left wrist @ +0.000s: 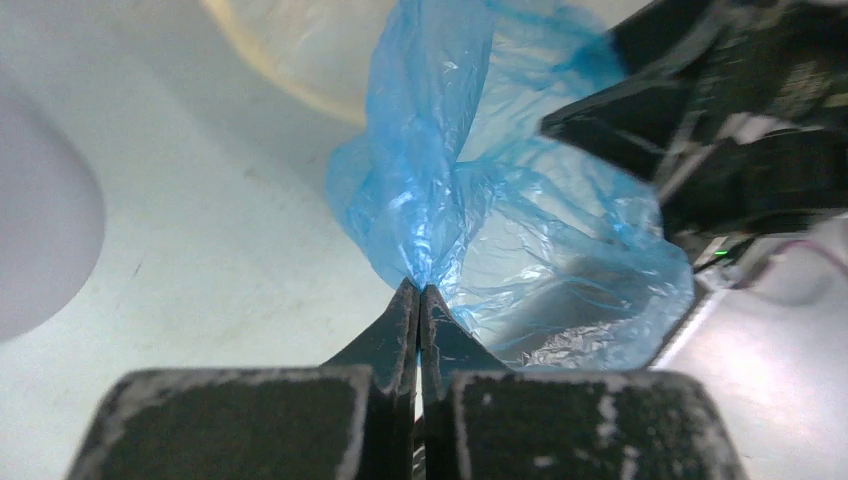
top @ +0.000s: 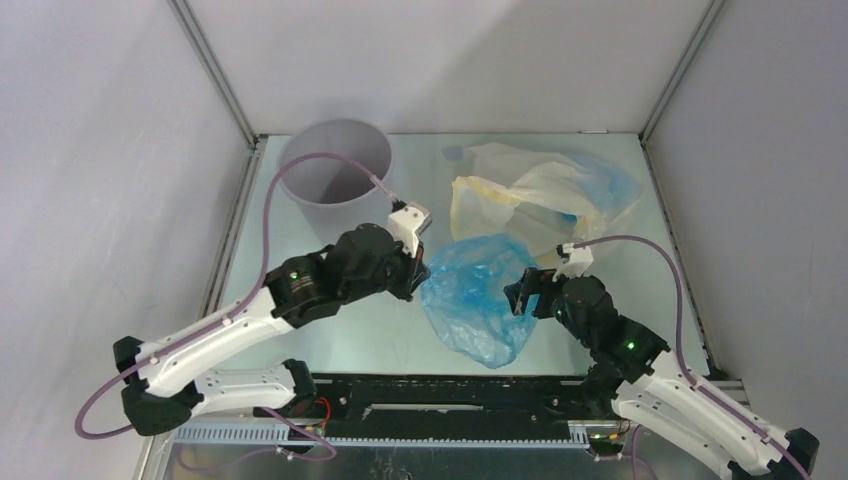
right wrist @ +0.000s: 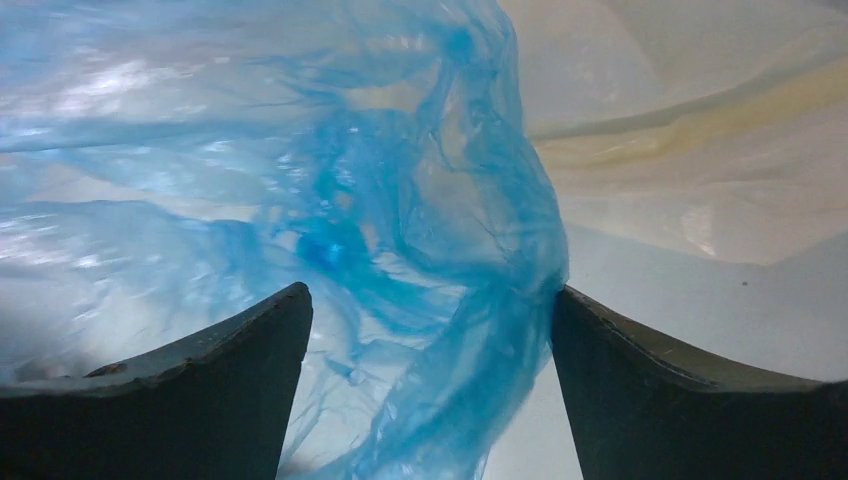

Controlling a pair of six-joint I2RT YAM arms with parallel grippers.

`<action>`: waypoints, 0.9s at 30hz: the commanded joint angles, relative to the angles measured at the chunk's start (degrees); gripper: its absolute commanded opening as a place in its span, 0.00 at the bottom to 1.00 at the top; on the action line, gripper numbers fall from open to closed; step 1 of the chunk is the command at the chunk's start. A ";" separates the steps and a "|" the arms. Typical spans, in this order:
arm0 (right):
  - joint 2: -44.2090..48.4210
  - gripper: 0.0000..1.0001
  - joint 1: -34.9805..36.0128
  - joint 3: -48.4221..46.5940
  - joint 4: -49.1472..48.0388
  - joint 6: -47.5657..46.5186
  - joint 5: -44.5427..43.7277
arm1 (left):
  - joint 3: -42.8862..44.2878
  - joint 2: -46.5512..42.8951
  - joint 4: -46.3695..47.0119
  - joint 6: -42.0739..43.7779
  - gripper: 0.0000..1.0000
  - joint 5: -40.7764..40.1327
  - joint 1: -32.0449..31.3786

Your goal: Put the trash bags into the trash bin

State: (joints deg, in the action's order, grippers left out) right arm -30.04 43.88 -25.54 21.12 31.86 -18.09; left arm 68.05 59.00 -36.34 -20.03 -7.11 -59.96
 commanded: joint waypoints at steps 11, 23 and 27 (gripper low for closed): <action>-1.37 0.83 4.20 0.04 -3.63 3.24 6.82 | -9.98 -4.10 1.00 1.48 0.00 -19.40 4.68; 3.35 0.62 2.70 0.58 5.04 11.99 1.01 | -18.11 -6.43 5.56 -0.78 0.00 -18.24 8.97; 6.81 0.58 -2.82 1.32 7.76 12.13 3.82 | -21.11 -8.19 5.63 -4.53 0.00 -19.16 10.83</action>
State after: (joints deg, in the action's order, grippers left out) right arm -26.37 45.10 -24.91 25.23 41.67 -12.93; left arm 49.34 53.32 -32.99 -20.51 -24.84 -50.96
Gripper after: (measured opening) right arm 0.577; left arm 0.003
